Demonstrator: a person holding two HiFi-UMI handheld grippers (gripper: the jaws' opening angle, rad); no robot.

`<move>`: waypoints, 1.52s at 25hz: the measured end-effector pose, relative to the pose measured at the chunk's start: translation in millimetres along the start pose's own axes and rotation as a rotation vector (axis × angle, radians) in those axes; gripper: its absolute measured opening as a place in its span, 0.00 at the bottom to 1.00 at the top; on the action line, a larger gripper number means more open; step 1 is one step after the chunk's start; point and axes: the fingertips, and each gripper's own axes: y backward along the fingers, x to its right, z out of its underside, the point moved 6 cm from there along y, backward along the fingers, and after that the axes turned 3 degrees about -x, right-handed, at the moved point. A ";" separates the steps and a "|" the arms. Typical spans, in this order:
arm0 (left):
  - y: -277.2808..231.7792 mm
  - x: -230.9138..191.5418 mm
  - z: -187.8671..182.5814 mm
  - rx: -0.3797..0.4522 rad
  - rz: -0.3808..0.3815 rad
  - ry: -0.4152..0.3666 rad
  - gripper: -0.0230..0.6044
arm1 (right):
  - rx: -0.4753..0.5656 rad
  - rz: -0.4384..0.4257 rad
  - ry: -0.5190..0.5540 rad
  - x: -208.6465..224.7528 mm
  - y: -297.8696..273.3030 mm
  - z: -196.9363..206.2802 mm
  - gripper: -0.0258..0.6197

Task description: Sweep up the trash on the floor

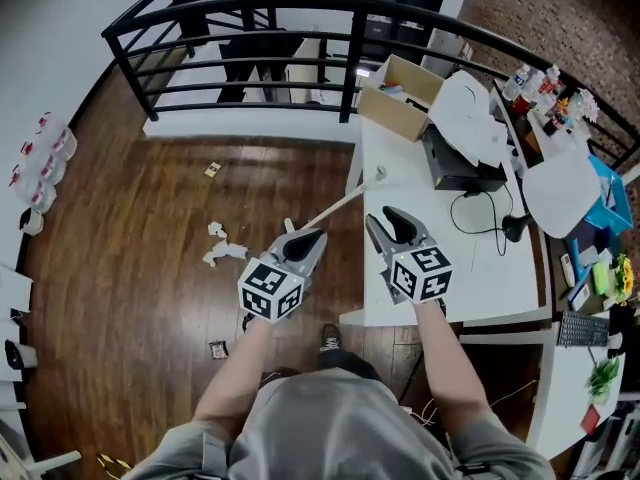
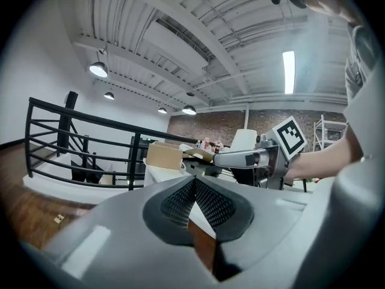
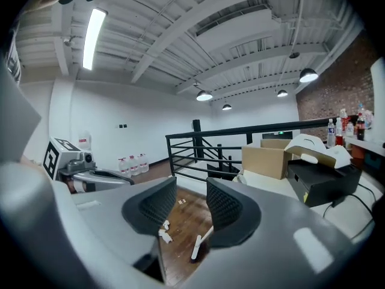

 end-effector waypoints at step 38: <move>15.1 -59.6 45.3 -0.069 -0.338 0.169 0.04 | -0.215 -0.222 0.122 30.2 -201.9 25.5 0.17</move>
